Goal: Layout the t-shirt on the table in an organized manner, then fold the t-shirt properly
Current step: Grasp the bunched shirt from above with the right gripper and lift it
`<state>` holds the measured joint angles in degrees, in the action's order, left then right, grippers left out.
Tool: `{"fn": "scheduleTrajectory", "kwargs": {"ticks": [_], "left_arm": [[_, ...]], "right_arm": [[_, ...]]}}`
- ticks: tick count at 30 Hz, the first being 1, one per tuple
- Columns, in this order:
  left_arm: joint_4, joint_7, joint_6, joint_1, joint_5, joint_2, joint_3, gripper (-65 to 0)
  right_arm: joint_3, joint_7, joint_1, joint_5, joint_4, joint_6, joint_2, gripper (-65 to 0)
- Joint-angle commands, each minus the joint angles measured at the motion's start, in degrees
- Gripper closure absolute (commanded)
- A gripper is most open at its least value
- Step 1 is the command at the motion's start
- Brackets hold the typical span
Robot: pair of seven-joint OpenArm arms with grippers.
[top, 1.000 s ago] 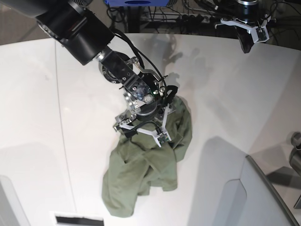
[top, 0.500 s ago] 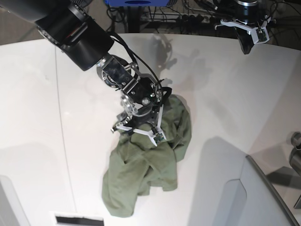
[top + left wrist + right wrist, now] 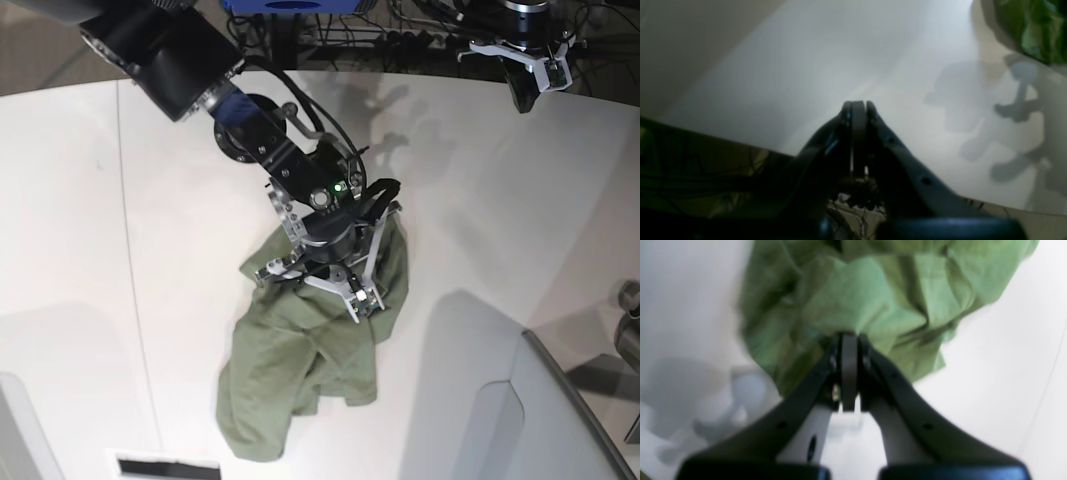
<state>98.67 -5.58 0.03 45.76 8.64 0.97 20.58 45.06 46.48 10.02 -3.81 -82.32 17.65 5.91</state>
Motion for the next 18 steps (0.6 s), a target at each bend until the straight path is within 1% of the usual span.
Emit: {"fn": "scheduleTrajectory", "kwargs": {"ticks": [1, 3, 6, 8, 10, 12, 13, 14, 16, 18], "left_arm": [[0.18, -1.49, 0.19, 0.00, 0.01, 0.74, 0.21, 0.0], [-0.70, -1.49, 0.19, -0.35, 0.54, 1.71, 0.21, 0.0], [-0.43, -1.58, 0.19, -0.35, 0.72, 2.41, 0.12, 0.0], [0.62, -1.58, 0.19, -0.35, 0.72, 3.03, 0.30, 0.0], [1.59, -1.49, 0.19, -0.18, 0.72, 4.08, 0.30, 0.0], [2.82, -1.49, 0.19, 0.00, 0.72, 4.52, 0.30, 0.0], [3.26, -1.49, 0.19, 0.09, 0.72, 4.52, 0.30, 0.0], [3.35, -1.49, 0.19, 0.18, 0.72, 4.79, 0.39, 0.0], [3.35, -1.49, 0.19, 0.18, 0.72, 5.49, 1.80, 0.0], [3.26, -1.49, 0.19, 0.18, 0.72, 5.40, 2.59, 0.0]], "right_arm": [[1.58, 0.33, -0.31, -0.27, -3.43, -0.46, 0.73, 0.0], [4.83, 1.65, -2.24, -0.27, -7.04, -0.46, 0.73, 0.0], [9.67, 1.57, -5.23, -0.10, -9.68, -0.46, 0.90, 0.0], [13.54, 1.48, -5.93, 2.54, -9.85, -0.46, 0.99, 0.0], [15.73, 0.60, -6.11, 6.67, -9.85, -0.20, 0.99, 0.0], [15.73, -0.54, -6.20, 9.48, -10.03, -0.11, 0.73, 0.0], [15.12, -0.54, -6.20, 9.66, -10.12, -0.02, 0.55, 0.0], [12.92, -0.46, -6.37, 9.92, -10.29, -0.02, 0.55, 0.0], [9.84, -0.37, -8.75, 10.01, -11.17, -0.29, 0.55, 0.0], [8.79, 0.42, -9.19, 10.01, -11.87, -0.37, 0.55, 0.0]]}}
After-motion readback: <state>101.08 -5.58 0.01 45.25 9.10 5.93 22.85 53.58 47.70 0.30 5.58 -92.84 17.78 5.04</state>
